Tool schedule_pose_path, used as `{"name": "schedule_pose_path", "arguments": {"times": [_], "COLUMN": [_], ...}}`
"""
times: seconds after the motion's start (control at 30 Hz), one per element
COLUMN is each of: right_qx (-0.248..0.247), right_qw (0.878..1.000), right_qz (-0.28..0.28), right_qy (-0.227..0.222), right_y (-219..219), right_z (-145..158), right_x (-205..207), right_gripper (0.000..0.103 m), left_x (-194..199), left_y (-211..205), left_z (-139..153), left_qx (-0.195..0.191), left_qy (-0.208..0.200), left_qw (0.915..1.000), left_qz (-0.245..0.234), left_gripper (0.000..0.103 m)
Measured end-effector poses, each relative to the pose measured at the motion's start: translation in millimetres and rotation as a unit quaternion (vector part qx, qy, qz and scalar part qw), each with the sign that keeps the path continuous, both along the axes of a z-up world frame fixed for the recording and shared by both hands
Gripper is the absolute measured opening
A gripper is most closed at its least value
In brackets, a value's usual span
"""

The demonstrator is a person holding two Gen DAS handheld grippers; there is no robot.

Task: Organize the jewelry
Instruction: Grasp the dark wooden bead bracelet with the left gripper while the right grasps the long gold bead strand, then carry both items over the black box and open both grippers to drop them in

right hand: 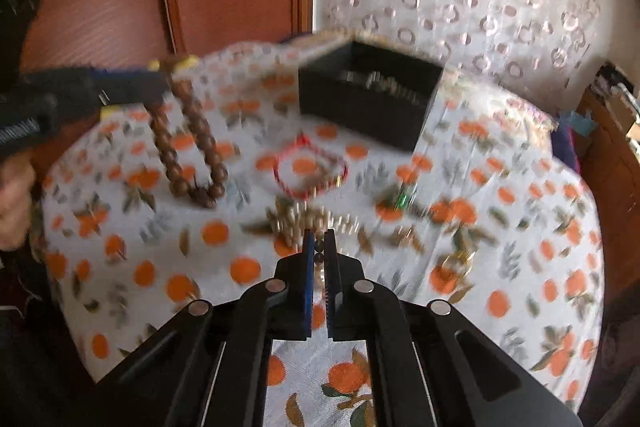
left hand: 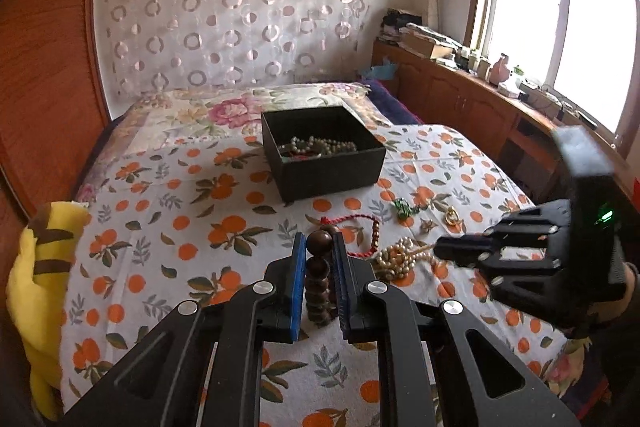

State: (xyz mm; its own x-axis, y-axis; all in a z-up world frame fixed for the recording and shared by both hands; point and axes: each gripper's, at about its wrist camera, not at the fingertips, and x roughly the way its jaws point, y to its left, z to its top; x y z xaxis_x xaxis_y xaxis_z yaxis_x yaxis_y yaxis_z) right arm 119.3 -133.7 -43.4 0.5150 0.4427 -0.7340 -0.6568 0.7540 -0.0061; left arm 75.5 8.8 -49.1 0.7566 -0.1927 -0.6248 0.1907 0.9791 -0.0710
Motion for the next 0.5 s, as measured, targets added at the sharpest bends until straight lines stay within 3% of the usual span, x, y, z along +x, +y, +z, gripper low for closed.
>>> {"name": "schedule_pose_path", "arguments": {"times": [0.5], "right_qx": [0.043], "right_qw": [0.992], "right_qz": [-0.008], "right_qy": [-0.115], "right_y": [-9.0], "right_z": [119.7], "right_x": [6.1], "right_gripper": [0.005], "left_x": [14.3], "left_y": [-4.2], "left_z": [39.9], "left_qx": [0.003], "left_qy": [-0.04], "left_qw": [0.9991], "left_qz": [-0.011], "left_gripper": [0.012]}}
